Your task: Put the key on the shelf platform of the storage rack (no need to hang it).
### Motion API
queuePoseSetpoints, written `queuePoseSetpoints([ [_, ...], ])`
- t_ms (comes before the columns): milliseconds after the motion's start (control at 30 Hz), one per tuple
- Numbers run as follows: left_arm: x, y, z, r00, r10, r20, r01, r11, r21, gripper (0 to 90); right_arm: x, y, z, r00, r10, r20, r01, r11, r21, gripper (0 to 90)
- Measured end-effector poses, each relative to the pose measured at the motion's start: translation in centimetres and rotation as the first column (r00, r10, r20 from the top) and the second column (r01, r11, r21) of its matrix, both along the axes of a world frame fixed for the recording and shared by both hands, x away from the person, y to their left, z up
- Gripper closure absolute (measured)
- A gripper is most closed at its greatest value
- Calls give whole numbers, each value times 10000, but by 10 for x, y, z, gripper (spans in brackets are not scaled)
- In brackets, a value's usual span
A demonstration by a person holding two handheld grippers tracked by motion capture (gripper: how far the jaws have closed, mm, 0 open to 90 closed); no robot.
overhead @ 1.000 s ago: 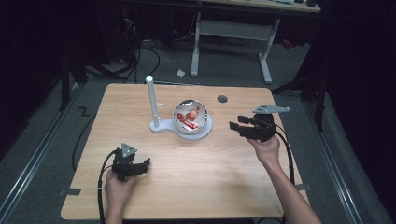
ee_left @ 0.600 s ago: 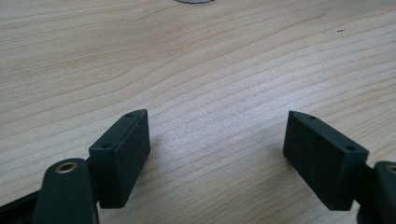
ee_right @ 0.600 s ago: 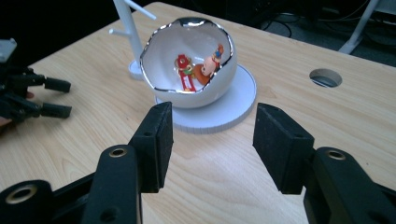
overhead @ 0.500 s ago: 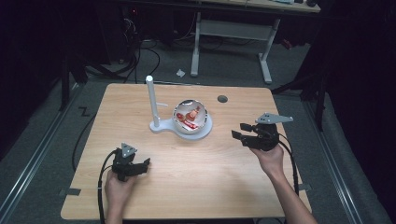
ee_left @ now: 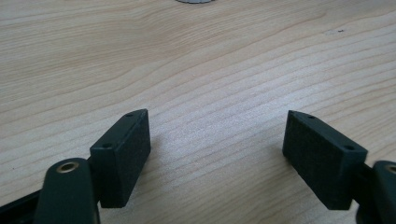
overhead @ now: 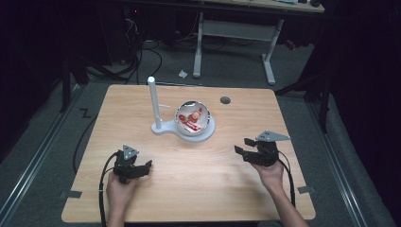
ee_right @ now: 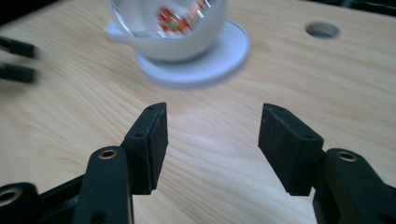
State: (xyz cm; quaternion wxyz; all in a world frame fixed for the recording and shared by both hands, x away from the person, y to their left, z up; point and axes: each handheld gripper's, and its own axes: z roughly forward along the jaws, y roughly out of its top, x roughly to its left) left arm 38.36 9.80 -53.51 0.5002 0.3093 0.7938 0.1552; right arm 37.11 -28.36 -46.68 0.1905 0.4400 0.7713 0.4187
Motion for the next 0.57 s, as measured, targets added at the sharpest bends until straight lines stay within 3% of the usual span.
queuePoseSetpoints([
  [200,0,1,0,10000,14,38,-14,10000,34,259,-1,-3,-41,9950,-695,-717,689,9976,-110,427],
  [333,0,1,0,10000,30,31,-30,10000,16,258,-2,0,-54,9924,-909,-832,836,9927,-872,406],
  [367,0,1,0,10000,30,31,-30,10000,16,258,-2,0,-54,9924,-909,-832,836,9927,-872,406],
  [433,0,1,0,10000,29,33,-29,10000,16,258,-3,5,-64,9941,-833,-699,717,9854,-1541,386],
  [567,-1,-1,0,10000,-57,-28,57,10000,-30,240,-3,5,-64,9940,-850,-686,737,9854,-1532,386],
])
